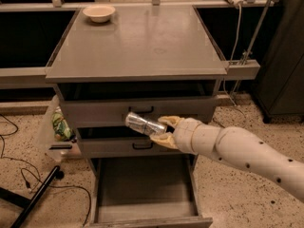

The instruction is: Place redbull can into bottom drawer

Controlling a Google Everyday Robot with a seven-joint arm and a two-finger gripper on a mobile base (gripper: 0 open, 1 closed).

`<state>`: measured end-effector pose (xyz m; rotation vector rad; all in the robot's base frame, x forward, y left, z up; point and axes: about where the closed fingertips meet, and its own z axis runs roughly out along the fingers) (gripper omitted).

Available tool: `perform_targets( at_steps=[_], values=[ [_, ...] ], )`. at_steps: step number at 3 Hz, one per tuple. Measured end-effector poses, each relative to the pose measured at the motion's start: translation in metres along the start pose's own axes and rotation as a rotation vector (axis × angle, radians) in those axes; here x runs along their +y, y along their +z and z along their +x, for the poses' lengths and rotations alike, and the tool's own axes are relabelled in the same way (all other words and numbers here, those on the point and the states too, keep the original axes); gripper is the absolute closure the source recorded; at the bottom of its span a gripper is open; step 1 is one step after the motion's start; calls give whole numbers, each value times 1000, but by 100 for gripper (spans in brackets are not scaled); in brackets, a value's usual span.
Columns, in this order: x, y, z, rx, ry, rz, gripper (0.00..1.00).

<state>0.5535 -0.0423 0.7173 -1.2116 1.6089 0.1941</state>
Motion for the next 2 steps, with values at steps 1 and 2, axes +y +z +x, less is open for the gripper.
perform_targets(
  at_steps=[1,2],
  values=[
    [72,51,73,61,110,-90,100],
    [155,89,145,111,265,-160,100]
  ],
)
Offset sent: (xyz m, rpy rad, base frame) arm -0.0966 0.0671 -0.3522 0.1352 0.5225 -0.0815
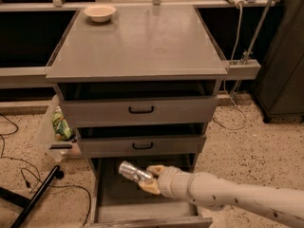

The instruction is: Place redbull can into bottom drawer

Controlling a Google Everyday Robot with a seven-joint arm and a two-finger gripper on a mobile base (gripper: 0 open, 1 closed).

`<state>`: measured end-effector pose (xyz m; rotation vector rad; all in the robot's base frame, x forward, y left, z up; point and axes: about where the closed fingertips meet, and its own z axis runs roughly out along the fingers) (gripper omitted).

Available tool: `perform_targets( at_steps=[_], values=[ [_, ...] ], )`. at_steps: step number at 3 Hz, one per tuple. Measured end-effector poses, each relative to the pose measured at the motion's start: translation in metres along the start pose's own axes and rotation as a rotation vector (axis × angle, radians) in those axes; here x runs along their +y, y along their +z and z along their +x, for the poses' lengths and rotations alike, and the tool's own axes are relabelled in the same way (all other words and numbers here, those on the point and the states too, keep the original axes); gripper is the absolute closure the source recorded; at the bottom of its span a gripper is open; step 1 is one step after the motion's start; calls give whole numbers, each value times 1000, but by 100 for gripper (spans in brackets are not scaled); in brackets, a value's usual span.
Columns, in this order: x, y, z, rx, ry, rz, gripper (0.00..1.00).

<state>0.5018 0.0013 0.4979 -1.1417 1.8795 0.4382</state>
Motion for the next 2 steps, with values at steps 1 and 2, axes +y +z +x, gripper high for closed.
perform_targets(
  at_steps=[1,2],
  values=[
    [37,36,53,27,103,-47,100],
    [37,36,53,27,103,-47,100]
  ],
)
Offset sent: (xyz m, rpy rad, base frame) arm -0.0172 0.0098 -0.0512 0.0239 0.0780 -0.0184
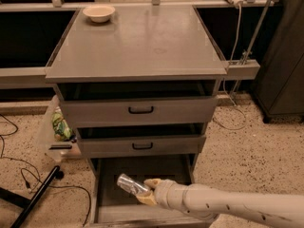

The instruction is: Place redbull can into bottom drawer

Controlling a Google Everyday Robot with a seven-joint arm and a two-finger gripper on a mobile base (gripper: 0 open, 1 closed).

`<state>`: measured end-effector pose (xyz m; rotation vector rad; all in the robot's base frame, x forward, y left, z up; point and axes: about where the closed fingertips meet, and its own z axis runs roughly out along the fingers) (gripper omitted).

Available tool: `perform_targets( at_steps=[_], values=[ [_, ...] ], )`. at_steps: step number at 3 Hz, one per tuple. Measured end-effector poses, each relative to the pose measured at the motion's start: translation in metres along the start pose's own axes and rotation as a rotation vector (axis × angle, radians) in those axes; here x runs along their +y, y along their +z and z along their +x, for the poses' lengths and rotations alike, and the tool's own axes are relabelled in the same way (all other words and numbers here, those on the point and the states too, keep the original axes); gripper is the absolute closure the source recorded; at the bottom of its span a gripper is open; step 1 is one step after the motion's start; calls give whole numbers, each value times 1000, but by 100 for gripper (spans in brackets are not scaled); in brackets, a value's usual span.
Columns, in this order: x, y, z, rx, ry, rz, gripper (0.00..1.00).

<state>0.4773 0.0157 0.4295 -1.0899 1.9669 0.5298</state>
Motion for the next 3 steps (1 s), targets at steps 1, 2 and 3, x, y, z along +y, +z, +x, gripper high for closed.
perform_targets(
  at_steps=[1,2,3],
  values=[
    [-5,15,22,24,25,17,100],
    [-36,40,69,28,64,100,100],
    [-53,75,130,35,153,143,100]
  ],
)
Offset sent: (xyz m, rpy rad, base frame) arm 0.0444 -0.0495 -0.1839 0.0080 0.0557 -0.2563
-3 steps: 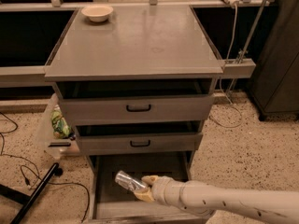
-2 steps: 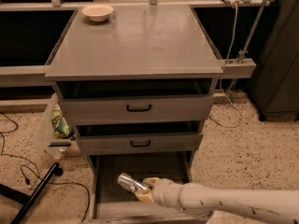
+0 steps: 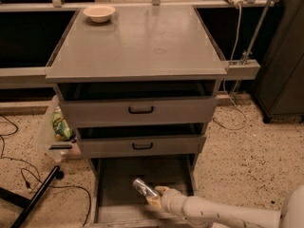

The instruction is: Place redbull can into bottom drawer

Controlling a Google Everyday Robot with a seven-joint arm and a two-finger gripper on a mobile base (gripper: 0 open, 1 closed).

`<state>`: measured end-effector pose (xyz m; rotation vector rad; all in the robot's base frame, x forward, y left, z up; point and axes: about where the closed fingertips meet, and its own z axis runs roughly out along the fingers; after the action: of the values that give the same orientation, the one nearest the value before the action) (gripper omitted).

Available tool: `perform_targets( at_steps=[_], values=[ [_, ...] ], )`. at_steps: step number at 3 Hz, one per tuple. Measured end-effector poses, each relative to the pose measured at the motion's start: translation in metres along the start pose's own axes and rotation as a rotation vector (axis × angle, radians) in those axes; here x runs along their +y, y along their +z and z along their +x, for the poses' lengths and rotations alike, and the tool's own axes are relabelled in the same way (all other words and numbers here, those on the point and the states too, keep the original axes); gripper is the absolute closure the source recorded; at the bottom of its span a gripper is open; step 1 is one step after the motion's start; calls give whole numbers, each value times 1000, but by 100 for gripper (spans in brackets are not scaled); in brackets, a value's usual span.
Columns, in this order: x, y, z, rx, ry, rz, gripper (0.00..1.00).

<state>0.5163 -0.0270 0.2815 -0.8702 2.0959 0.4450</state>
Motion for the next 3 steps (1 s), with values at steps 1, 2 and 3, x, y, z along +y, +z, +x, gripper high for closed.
perform_targets(
  at_steps=[1,2,3],
  values=[
    [9,38,56,10,102,-26,100],
    [4,45,53,8,105,-26,100],
    [-8,70,53,8,127,-43,100]
  ],
)
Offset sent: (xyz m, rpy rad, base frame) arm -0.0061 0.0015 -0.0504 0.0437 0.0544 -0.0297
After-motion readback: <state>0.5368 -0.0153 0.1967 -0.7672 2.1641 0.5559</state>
